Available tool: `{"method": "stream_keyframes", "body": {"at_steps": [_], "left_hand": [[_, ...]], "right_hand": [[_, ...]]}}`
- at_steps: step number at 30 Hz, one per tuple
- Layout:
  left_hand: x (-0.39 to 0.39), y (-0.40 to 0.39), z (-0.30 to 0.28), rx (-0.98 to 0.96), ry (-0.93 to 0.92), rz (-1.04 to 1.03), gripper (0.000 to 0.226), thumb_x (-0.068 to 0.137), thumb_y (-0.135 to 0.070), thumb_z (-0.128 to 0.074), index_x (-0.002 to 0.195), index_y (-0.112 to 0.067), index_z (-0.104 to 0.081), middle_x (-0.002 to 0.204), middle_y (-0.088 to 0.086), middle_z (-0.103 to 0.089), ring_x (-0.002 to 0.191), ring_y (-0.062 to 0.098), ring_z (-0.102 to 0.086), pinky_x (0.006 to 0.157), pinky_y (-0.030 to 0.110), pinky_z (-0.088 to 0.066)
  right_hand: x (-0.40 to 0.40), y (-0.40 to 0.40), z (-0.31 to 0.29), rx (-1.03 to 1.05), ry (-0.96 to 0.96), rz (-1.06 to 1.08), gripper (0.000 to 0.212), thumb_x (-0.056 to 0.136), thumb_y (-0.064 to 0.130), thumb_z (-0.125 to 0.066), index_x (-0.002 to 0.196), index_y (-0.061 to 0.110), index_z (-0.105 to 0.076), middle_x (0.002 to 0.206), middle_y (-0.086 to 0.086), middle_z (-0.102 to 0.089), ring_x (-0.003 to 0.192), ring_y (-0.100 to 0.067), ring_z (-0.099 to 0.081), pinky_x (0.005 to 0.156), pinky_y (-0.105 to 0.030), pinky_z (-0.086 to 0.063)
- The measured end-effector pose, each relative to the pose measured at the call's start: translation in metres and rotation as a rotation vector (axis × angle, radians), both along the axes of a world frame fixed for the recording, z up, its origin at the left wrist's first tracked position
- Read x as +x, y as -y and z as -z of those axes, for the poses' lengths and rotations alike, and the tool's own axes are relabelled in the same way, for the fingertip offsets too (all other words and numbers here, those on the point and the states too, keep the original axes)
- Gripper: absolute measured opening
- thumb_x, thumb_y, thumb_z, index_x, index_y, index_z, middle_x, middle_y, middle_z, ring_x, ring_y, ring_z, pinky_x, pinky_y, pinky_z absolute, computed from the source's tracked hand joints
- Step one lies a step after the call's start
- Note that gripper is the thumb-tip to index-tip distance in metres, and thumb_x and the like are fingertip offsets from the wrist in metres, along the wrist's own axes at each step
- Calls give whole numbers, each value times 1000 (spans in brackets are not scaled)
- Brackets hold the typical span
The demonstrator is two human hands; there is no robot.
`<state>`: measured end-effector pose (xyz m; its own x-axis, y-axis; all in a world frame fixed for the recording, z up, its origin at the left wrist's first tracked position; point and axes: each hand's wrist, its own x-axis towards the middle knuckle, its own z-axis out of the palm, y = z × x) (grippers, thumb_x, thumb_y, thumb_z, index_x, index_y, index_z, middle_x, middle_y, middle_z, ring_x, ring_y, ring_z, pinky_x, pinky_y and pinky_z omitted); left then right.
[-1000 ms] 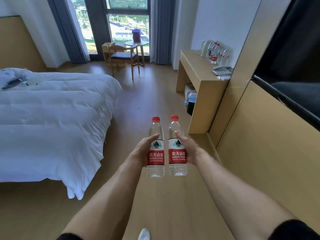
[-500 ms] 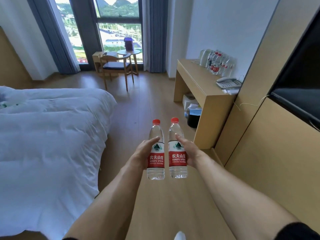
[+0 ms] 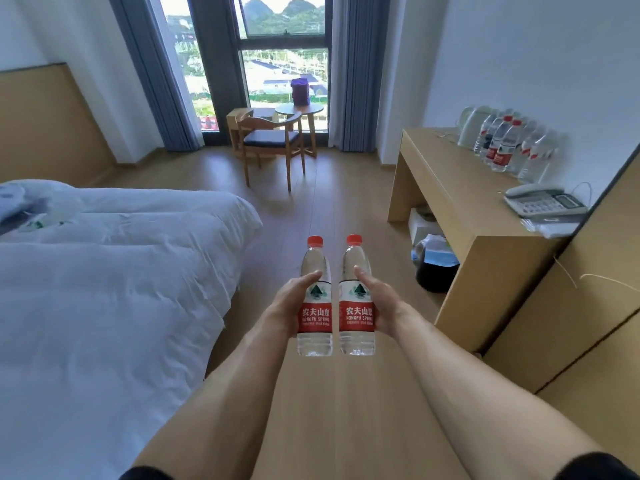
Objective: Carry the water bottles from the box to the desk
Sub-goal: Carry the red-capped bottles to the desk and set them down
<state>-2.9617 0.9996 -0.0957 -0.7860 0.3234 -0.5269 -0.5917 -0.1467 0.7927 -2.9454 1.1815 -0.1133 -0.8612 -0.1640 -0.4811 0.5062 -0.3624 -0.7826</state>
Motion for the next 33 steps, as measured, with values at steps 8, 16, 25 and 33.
{"method": "stream_keyframes", "body": {"at_steps": [8, 16, 25, 33], "left_hand": [[-109, -39, 3, 42, 74, -54, 56, 96, -42, -63, 139, -9, -49, 132, 25, -64, 121, 43, -61, 105, 55, -49], [-230, -65, 13, 51, 80, 5, 53, 95, -43, -64, 134, -10, -53, 127, 23, -67, 92, 34, -71, 90, 49, -58], [-419, -95, 10, 11, 27, 107, 52, 93, -37, -69, 134, -7, -54, 125, 25, -67, 118, 44, -64, 102, 57, -50], [-554, -129, 3, 22, 17, 225, 57, 92, -34, -72, 136, -5, -52, 125, 26, -66, 119, 46, -63, 103, 58, -49]], "right_hand": [[-117, -43, 1, 24, 34, -34, 63, 94, 53, -58, 134, 5, -52, 134, -27, -60, 108, -41, -63, 103, -56, -49], [-224, -68, 15, 71, 57, 35, 62, 93, 52, -60, 134, 6, -54, 130, -26, -63, 123, -45, -58, 107, -59, -45], [-389, -92, 4, 59, 58, 136, 60, 96, 55, -54, 133, 8, -54, 127, -24, -65, 91, -34, -70, 85, -46, -58], [-498, -110, -1, 13, 4, 275, 56, 98, 54, -52, 131, 8, -56, 113, -23, -72, 92, -37, -71, 83, -47, -60]]}}
